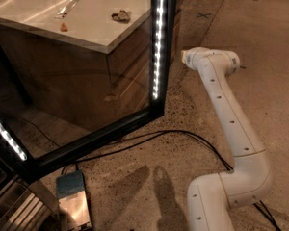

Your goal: Close right fridge door

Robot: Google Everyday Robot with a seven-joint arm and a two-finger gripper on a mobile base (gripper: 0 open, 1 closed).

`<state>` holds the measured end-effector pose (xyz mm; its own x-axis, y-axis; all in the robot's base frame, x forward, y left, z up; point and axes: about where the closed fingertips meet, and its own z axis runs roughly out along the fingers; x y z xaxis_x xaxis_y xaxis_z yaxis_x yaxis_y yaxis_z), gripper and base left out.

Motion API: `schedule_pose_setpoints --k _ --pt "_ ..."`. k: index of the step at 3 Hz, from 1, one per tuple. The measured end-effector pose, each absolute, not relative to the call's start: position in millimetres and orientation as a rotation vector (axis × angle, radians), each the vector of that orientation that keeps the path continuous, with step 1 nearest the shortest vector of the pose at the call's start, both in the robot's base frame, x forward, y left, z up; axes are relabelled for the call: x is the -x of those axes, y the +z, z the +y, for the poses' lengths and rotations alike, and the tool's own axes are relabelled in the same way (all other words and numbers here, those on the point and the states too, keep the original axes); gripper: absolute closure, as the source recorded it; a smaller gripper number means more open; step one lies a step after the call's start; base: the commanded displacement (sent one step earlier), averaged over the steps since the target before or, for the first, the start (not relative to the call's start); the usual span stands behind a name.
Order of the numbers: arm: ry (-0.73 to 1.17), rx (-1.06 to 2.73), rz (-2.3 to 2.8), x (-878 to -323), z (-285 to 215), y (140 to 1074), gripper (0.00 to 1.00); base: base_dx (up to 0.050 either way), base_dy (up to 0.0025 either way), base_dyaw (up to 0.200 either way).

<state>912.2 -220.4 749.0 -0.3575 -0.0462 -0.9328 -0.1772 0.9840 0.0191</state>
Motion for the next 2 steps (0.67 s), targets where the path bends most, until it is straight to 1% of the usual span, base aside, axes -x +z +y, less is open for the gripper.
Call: schedule_pose_setpoints --k 1,2 --pt "0.137 0.160 1.936 -912.1 -220.5 748.8 1.00 0.000 0.00000 0.000" --pt "0.258 0.148 1.954 -914.7 -219.1 746.7 1.00 0.000 0.00000 0.000"
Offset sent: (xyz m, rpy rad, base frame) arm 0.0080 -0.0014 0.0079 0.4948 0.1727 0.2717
